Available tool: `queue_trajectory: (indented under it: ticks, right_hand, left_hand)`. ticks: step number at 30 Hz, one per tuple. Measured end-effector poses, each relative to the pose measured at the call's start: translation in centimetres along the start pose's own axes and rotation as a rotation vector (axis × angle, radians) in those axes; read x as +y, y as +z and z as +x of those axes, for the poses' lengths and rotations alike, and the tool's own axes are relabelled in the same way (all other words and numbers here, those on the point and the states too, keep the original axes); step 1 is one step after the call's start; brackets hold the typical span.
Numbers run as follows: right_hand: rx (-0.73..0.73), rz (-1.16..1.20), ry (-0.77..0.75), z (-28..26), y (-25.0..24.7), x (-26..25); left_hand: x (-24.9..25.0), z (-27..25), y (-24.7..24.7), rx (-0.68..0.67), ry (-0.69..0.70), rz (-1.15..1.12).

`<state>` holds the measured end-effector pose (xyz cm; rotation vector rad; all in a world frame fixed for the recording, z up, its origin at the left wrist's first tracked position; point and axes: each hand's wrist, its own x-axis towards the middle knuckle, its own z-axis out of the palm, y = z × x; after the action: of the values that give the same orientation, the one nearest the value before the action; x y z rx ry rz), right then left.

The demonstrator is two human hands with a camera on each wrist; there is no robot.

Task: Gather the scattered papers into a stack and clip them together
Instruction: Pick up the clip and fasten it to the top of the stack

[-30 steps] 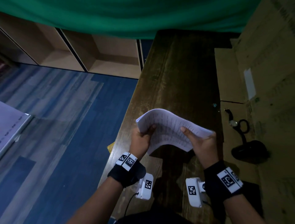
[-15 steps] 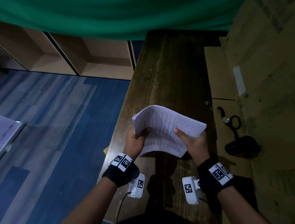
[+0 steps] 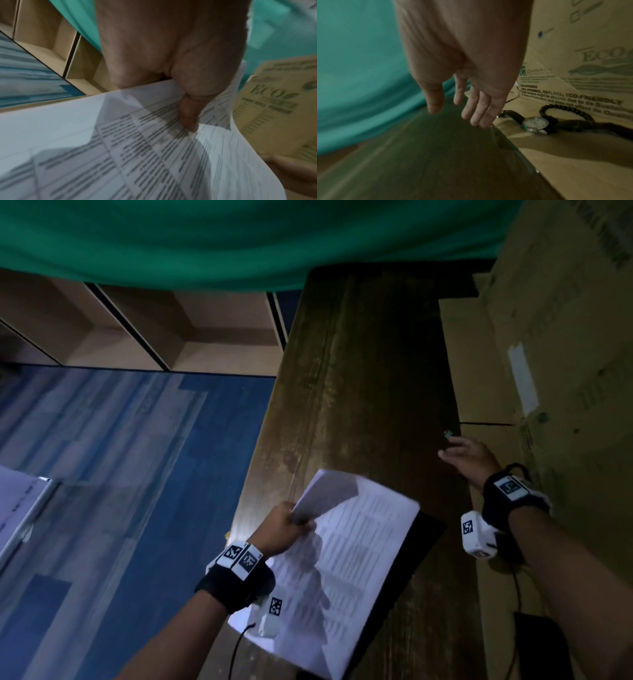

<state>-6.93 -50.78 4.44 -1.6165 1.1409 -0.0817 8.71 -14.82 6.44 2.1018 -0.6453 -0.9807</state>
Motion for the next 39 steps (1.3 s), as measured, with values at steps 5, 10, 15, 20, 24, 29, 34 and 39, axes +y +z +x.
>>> queue_trajectory:
  ticks: [5, 10, 15, 20, 24, 29, 34, 39]
  right_hand:
    - [0.106, -0.582, -0.064, 6.2, 0.3, 2.0]
    - [0.073, -0.89, -0.148, 10.3, 0.7, 4.1]
    - [0.069, -1.032, -0.273, 9.1, 1.2, 5.3]
    - [0.077, -1.065, -0.423, 5.1, 2.9, 6.2]
    - [0.007, -1.042, -0.461, 0.5, 5.3, 6.1]
    - [-0.042, -0.819, -0.304, -2.9, 8.5, 5.9]
    - [-0.074, -0.321, -0.12, -4.5, 10.2, 5.0]
    - [-0.126, 0.054, -0.205, -7.0, 10.8, 2.2]
  left_hand:
    - [-3.6, 2.2, 0.2, -0.052, -0.212, 0.198]
    - [-6.5, 3.3, 0.6, -0.054, -0.401, 0.193]
    - [-7.8, 3.6, 1.3, -0.053, -0.459, 0.113]
    - [-8.2, 3.4, 1.3, -0.087, -0.454, 0.148]
    - [-8.5, 2.8, 1.7, -0.127, -0.456, 0.169]
    - [-8.0, 1.9, 2.1, -0.143, -0.394, 0.175]
    - [-6.9, 1.2, 2.3, -0.195, -0.368, 0.075]
    - [-6.4, 0.9, 2.1, -0.253, -0.327, 0.014]
